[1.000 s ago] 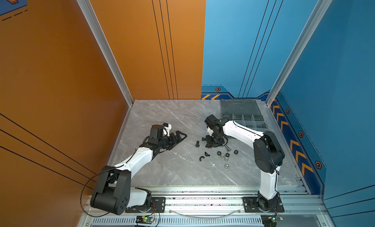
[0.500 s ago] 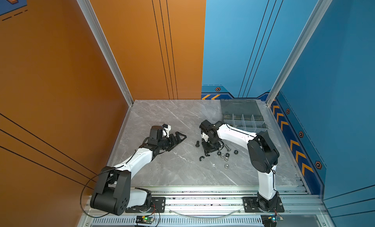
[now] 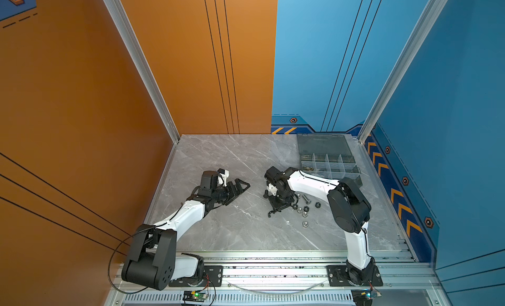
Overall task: Sort the screws and nuts into containers
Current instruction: Pick up the nut from the center of the table.
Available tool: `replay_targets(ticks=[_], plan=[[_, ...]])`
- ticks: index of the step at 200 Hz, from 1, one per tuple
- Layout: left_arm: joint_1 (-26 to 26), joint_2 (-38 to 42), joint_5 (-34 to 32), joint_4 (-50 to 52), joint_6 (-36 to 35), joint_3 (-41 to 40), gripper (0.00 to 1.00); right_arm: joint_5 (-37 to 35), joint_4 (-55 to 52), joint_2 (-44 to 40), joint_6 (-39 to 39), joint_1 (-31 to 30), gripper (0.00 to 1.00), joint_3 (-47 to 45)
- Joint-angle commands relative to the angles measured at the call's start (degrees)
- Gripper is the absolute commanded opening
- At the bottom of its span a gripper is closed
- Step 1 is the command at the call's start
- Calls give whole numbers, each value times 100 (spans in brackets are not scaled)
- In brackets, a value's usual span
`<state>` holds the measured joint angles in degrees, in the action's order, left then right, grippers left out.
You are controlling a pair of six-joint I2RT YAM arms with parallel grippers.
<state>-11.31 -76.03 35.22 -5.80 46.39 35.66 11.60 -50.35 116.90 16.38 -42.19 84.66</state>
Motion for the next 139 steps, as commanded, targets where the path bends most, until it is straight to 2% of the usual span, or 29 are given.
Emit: replay_targets(ticks=[1, 79, 139], plan=[[46, 79, 108, -8, -7, -77, 98, -51, 44, 96, -86, 7, 34, -90], [49, 103, 97, 9, -1, -93, 98, -58, 143, 157, -9, 22, 25, -96], [48, 116, 81, 11, -7, -104, 98, -58, 269, 155, 113, 27, 24, -145]])
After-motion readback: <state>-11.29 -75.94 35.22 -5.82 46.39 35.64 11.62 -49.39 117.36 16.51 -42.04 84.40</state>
